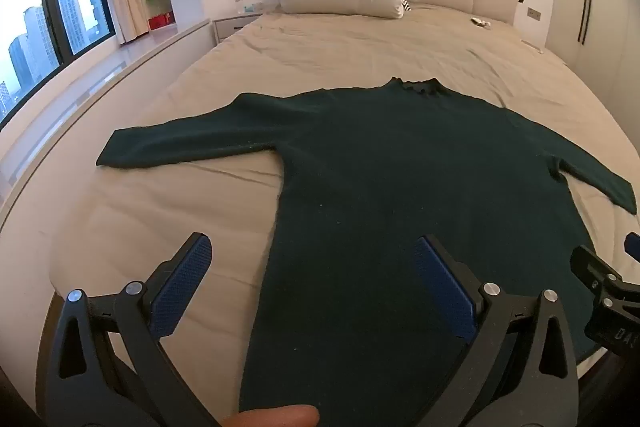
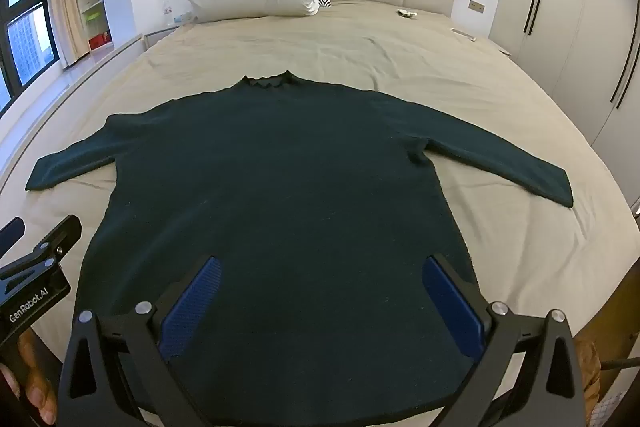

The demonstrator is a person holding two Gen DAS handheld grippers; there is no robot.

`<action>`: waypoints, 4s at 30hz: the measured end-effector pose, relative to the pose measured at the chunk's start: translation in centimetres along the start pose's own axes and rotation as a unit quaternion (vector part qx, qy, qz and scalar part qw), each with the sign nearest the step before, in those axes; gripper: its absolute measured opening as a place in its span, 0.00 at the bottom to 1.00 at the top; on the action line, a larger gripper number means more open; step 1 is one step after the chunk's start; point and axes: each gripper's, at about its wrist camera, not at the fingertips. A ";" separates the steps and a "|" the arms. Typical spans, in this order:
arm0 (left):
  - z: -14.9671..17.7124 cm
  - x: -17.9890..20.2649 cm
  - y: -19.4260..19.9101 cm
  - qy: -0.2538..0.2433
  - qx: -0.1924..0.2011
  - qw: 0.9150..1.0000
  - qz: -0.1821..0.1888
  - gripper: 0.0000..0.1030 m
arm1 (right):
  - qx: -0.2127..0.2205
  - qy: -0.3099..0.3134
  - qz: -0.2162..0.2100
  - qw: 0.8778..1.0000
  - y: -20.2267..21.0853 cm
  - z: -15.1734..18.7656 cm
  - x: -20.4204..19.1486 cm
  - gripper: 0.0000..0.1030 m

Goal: Fold small clothes

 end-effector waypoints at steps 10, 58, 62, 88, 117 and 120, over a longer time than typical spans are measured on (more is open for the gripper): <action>0.4 0.2 -0.1 0.001 -0.003 1.000 0.004 1.00 | 0.000 0.000 -0.002 1.000 0.0 0.1 0.0 1.00; 0.6 0.0 -0.6 0.003 -0.014 1.000 0.015 1.00 | -0.005 -0.003 -0.012 1.000 -0.6 0.8 -1.2 1.00; 0.7 0.0 -0.6 0.003 -0.015 1.000 0.016 1.00 | -0.006 -0.003 -0.012 1.000 -0.7 1.0 -1.5 1.00; 1.0 -0.7 -1.7 0.017 -0.032 0.999 0.032 1.00 | -0.014 -0.002 -0.015 1.000 -1.1 1.3 -1.7 1.00; -1.0 -27.2 -14.1 0.403 -0.050 0.872 0.273 1.00 | -0.029 0.020 -0.022 0.999 -4.2 -1.0 -3.7 1.00; 0.1 -31.8 -17.0 0.482 -0.036 0.819 0.310 1.00 | -0.038 0.027 -0.016 0.999 -5.1 -1.2 -4.3 1.00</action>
Point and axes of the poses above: each gripper's, at about its wrist camera, not at the fingertips, and y roughly against the way its jaws point, x to its right, z to its underside, and after that the axes turned 2 degrees about -y, right-handed
